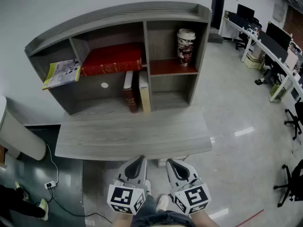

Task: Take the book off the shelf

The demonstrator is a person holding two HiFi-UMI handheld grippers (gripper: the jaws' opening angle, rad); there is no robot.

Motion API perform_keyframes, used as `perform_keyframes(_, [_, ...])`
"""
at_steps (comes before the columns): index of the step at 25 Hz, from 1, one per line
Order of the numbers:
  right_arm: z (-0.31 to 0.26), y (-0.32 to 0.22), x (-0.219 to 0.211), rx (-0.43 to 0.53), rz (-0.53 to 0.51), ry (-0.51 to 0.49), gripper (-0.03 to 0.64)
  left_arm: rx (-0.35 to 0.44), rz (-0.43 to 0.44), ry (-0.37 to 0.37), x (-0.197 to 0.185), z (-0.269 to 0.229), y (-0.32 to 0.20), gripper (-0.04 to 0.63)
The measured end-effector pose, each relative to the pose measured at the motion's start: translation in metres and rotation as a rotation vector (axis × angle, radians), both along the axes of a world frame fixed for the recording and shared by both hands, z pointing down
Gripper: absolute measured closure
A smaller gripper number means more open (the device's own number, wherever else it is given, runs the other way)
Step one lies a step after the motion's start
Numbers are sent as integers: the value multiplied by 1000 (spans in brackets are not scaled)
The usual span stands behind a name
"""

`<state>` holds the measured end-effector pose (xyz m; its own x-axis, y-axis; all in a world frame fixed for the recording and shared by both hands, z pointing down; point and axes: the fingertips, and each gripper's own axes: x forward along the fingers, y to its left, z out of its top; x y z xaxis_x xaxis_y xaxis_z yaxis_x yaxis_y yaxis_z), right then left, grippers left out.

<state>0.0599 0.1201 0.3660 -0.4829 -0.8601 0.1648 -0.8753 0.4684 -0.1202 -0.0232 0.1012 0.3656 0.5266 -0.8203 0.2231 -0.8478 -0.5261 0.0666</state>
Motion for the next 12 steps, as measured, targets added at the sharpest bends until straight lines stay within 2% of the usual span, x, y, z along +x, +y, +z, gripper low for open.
perform_keyframes(12, [-3,14,-2,11,-18,9,609,-20,-37,16,-3,-2,11,583])
